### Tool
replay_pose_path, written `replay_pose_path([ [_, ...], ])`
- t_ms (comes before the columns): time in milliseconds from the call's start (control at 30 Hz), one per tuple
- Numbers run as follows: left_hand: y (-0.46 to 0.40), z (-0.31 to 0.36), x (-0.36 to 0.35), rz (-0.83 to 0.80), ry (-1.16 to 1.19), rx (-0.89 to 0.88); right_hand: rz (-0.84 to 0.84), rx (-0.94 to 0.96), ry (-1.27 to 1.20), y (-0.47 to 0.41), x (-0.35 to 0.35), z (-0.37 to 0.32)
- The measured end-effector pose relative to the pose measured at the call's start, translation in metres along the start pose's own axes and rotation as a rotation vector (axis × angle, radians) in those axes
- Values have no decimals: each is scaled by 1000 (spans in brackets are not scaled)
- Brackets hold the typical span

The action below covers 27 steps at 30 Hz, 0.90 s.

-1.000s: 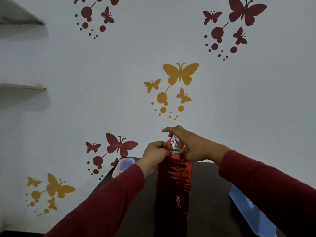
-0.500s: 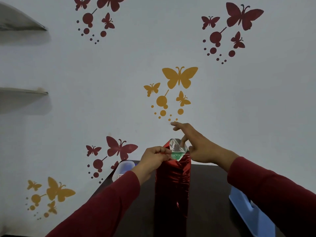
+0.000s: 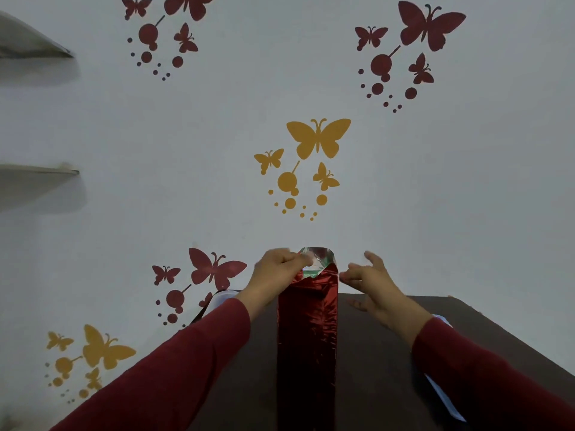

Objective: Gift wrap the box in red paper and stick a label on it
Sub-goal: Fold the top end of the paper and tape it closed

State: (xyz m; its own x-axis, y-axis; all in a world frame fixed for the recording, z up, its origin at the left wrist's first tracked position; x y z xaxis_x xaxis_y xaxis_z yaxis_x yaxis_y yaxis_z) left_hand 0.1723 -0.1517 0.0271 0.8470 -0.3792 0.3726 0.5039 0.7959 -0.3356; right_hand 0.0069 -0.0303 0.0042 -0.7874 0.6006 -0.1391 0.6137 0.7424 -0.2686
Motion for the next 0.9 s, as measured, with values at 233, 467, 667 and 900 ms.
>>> replay_pose_path([
  [233, 6, 49, -11, -46, -674, -109, -18, -80, -162, 7, -11, 12],
  [467, -8, 68, -7, -52, -470, -135, 39, -104, -218, 9, -4, 16],
  [667, -4, 80, -15, -121, -548, -162, 43, -118, -148, 10, -8, 10],
  [900, -9, 76, 18, 32, -278, -154, 57, -155, -46, 0, -12, 11],
])
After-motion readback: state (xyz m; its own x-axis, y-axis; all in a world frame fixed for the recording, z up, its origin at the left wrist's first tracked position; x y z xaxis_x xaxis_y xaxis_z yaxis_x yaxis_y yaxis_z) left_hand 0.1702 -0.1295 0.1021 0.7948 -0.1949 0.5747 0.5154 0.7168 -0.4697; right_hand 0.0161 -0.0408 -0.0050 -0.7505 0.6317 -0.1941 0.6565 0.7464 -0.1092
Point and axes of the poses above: each hand's wrist, its own y-axis away from the middle knuckle, its own x-axis out of the back of the hand, z = x × y, the point moved 4 cm from there along -y, towards the middle knuckle, and after that the axes turned 9 degrees about x, right-handed, at the moved point
